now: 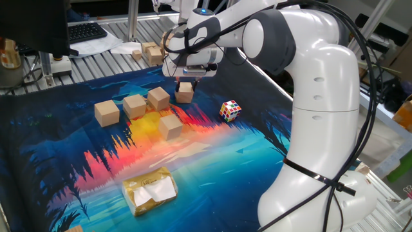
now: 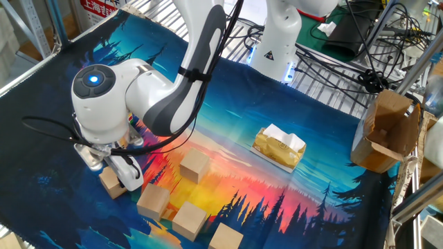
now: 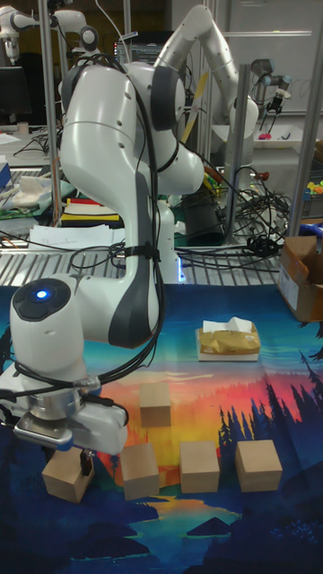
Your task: Stack the blocks in a vertical line of five
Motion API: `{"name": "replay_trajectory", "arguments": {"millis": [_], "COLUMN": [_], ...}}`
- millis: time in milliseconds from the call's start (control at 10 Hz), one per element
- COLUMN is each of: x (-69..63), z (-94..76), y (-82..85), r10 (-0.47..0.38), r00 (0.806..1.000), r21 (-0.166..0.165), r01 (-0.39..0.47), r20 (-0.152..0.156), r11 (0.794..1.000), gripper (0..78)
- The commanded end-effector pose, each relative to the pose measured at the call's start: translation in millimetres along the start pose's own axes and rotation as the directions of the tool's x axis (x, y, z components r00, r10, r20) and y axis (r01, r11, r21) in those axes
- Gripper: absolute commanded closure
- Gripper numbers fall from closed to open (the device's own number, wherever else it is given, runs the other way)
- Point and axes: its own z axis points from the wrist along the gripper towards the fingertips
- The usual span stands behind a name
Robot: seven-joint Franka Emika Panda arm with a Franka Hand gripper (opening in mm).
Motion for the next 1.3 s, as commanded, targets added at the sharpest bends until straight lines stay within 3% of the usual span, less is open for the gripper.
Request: {"name": "replay_trajectory", "arguments": {"millis": [100, 500, 900, 1000, 1100, 1300], "x": [21.5, 41.3, 78.4, 80.0, 93.0, 102.1], "z": [-57.2, -82.9, -113.3, -114.4, -123.0, -127.3], "y": [13.6, 32.4, 60.9, 61.8, 67.8, 71.9], "r10": [-0.072, -0.065, -0.095, -0.1, -0.139, -0.172], "r00": [0.997, 0.998, 0.995, 0.995, 0.99, 0.985], "r21": [-0.037, -0.036, -0.035, -0.036, -0.058, -0.083], "r01": [0.072, 0.065, 0.095, 0.1, 0.139, 0.171], "r20": [0.01, 0.008, 0.004, 0.003, -0.005, -0.008], "r11": [0.997, 0.997, 0.995, 0.994, 0.989, 0.982], "gripper": [76.3, 76.3, 76.3, 76.3, 76.3, 76.3]}}
